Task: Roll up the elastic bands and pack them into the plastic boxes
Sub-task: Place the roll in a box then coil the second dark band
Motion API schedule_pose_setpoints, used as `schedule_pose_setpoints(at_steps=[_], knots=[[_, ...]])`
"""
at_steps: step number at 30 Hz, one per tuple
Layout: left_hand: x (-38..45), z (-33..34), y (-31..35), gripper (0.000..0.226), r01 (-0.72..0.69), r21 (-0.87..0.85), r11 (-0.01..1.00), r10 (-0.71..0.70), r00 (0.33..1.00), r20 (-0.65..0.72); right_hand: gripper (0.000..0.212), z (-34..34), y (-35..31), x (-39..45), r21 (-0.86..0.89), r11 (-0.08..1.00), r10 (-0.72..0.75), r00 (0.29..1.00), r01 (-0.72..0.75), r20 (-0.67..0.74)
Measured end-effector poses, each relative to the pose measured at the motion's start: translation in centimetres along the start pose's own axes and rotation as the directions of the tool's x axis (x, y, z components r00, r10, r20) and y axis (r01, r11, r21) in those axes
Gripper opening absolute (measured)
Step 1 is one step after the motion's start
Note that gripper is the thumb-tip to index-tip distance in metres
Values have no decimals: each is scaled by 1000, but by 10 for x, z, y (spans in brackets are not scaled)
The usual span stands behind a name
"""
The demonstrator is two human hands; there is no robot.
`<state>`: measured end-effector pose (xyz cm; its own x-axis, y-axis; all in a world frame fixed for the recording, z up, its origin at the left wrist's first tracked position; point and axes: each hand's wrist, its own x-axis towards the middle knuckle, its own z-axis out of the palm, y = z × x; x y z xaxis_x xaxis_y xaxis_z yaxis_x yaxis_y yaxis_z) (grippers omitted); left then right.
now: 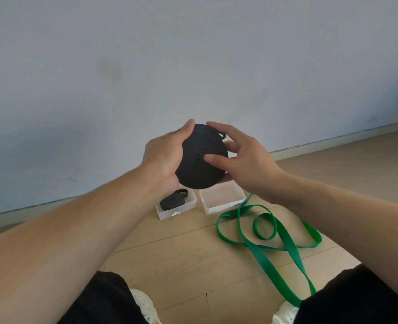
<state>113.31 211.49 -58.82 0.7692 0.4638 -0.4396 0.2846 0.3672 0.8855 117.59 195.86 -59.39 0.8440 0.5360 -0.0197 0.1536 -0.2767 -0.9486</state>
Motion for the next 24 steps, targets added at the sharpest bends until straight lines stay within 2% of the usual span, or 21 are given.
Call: schedule_pose_setpoints(at_steps=[3,7,9,12,14,16,18,20,22,24], knots=[[2,-10,11,43,1,15,1000,-1,1000,-19,60,9,-10,8,55,998,-12,1000,13,-11],[9,-18,21,47,8,130,991,-18,997,80,59,9,-11,14,136,990,23,1000,-23,-1],[13,-17,18,49,1,263,965,-27,995,96,60,9,-4,17,74,997,32,999,-31,-10],[16,-10,25,55,-13,516,857,-74,986,147,60,10,5,29,-20,999,51,999,-51,6],[27,-8,36,53,-50,580,813,-68,981,180,59,13,13,44,-46,996,75,997,-74,34],[51,-14,37,53,-127,593,795,31,985,169,59,19,27,62,-110,990,95,995,-90,43],[81,-31,24,60,-171,643,747,117,985,125,60,29,52,80,-244,965,115,991,-95,72],[111,-51,2,62,-101,674,732,24,992,122,60,41,83,95,-332,934,176,979,-133,104],[141,-72,-23,52,22,654,756,-110,990,93,59,59,120,106,-352,910,272,956,-220,105],[168,-94,-53,34,33,683,729,-80,996,37,55,81,159,114,-277,892,392,916,-357,80]])
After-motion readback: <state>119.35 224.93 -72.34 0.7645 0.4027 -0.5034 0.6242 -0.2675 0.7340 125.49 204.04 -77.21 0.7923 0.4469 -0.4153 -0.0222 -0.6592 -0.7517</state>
